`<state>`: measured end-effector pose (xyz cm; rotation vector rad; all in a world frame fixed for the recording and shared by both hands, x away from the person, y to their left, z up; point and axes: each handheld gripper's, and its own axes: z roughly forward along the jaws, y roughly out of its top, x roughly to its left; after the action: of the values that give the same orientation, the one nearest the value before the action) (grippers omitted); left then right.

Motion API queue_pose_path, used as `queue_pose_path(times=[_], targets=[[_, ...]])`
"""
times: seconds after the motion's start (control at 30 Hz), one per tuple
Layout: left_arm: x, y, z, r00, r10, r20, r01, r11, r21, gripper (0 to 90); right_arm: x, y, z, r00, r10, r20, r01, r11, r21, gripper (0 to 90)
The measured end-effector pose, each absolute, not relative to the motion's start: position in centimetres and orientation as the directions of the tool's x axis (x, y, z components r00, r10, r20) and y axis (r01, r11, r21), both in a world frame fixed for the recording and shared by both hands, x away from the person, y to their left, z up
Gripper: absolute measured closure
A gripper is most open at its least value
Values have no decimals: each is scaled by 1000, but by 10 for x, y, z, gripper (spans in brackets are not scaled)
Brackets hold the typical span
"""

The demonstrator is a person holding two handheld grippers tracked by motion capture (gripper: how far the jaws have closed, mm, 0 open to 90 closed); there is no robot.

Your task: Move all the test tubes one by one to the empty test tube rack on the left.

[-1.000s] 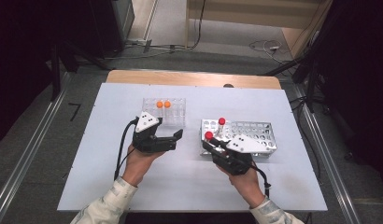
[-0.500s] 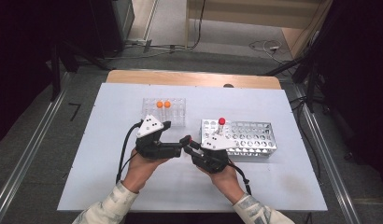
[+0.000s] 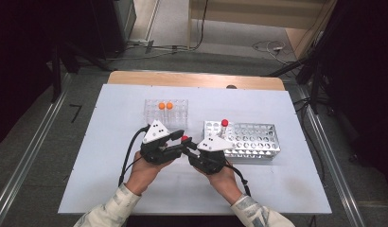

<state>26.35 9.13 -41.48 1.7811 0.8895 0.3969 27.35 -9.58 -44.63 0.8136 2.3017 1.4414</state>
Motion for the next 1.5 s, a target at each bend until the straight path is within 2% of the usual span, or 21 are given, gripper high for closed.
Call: queue_pose_path(times=[0.17, 0.3, 0.5, 0.67, 0.93, 1.5], targets=[[263, 88, -417, 673, 727, -132, 378, -185, 907, 677, 273, -97, -446, -792, 610, 41, 302, 331, 894, 710], [264, 89, -417, 672, 728, -137, 384, -184, 905, 693, 274, -97, -446, -791, 610, 40, 302, 333, 893, 706], [268, 100, -416, 648, 747, -149, 389, -156, 908, 696, 274, -101, -444, -808, 587, 48, 304, 346, 887, 471], [276, 116, -416, 599, 782, -171, 406, -113, 907, 697, 271, -116, -440, -812, 581, 54, 312, 354, 882, 387], [284, 137, -415, 532, 827, -181, 410, -65, 910, 697, 265, -142, -445, -799, 599, 52, 329, 363, 872, 354], [312, 171, -399, 415, 893, -173, 398, -7, 917, 697, 262, -186, -444, -745, 665, 56, 362, 333, 871, 353]])
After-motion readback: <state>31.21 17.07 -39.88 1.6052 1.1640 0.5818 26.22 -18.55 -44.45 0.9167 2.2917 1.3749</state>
